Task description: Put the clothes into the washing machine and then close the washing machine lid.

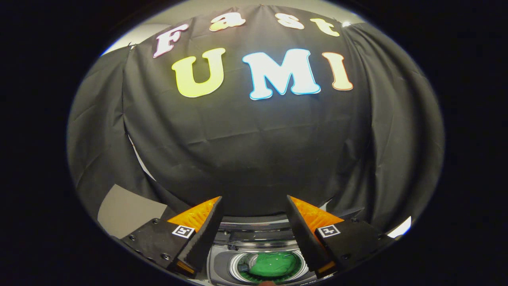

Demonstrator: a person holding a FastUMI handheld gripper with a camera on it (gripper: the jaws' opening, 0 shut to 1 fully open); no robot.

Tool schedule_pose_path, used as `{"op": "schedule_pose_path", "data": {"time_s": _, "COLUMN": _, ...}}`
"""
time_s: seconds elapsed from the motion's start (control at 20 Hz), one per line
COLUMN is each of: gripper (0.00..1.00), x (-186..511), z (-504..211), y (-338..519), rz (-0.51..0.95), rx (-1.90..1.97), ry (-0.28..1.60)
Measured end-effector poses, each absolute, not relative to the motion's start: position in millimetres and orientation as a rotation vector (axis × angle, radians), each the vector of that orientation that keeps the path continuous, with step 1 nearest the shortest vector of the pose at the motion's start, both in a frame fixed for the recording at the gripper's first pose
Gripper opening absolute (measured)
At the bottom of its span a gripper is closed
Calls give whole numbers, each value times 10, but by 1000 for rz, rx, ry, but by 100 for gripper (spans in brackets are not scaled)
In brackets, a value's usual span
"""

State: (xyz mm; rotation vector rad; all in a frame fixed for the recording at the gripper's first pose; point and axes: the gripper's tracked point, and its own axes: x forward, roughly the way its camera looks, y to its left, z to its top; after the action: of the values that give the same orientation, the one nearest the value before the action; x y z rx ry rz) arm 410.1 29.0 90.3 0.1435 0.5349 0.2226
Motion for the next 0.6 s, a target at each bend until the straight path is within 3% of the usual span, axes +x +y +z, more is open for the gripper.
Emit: {"op": "schedule_pose_path", "data": {"time_s": 0.6, "gripper": 97, "x": 4312, "z": 329, "y": 390, "rz": 207, "rx": -21, "ry": 645}}
